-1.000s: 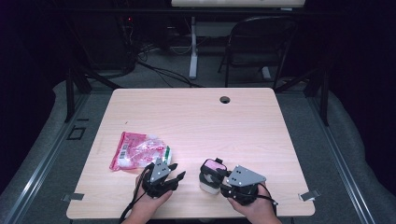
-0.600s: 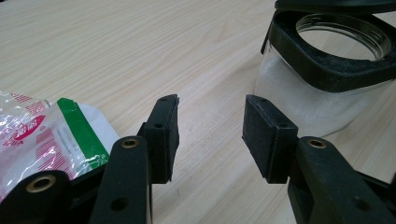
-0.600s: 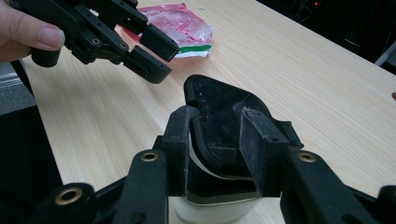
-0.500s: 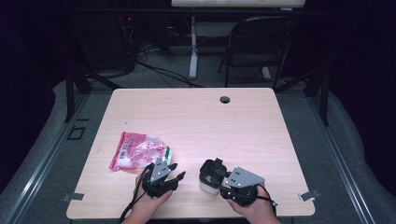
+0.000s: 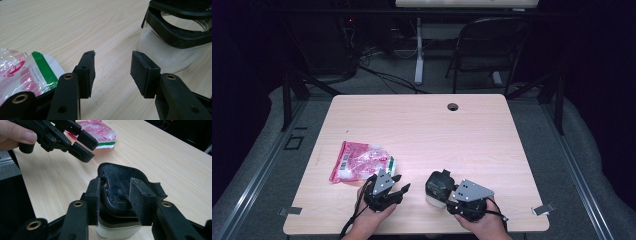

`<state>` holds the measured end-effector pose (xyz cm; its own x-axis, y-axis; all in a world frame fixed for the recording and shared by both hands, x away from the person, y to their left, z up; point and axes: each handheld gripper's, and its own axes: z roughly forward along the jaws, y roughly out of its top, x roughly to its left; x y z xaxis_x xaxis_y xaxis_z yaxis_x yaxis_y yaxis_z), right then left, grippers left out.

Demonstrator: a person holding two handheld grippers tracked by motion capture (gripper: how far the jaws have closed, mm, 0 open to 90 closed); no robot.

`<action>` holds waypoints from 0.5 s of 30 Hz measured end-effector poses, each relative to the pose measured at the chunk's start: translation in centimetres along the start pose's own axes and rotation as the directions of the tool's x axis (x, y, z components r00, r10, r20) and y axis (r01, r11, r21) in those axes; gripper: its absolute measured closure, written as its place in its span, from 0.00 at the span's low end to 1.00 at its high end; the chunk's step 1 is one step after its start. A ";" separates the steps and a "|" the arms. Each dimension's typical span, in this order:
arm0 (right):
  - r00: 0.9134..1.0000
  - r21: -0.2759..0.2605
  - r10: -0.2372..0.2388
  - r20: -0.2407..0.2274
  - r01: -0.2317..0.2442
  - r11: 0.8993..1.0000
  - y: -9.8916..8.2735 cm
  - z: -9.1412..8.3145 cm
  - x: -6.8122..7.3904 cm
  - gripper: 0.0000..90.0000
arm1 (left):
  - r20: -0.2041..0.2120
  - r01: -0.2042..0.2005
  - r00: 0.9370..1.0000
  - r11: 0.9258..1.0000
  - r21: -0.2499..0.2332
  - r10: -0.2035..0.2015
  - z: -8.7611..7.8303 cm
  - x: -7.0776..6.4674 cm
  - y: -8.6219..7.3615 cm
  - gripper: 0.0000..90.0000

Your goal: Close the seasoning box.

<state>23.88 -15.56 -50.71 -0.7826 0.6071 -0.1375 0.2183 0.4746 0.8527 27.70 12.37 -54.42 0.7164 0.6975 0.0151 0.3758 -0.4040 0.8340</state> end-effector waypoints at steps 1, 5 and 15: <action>1.000 0.001 0.000 -0.001 0.000 1.000 0.0 0.0 0.0 0.67 | -0.001 0.002 1.000 1.000 -0.001 -0.002 0.0 0.0 0.0 0.60; 1.000 0.007 0.000 -0.005 0.000 1.000 -0.1 0.2 0.0 0.67 | -0.003 0.003 1.000 1.000 -0.002 -0.003 0.0 0.0 0.0 0.60; 1.000 0.015 -0.001 -0.008 0.001 1.000 -0.2 0.3 0.0 0.66 | -0.007 0.004 1.000 1.000 -0.002 -0.004 0.0 0.0 0.0 0.60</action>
<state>23.99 -15.48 -51.01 -0.7874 0.6017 -0.1342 0.2261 0.4843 0.8452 27.74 12.40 -54.46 0.7111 0.7030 0.0154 0.3772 -0.3999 0.8354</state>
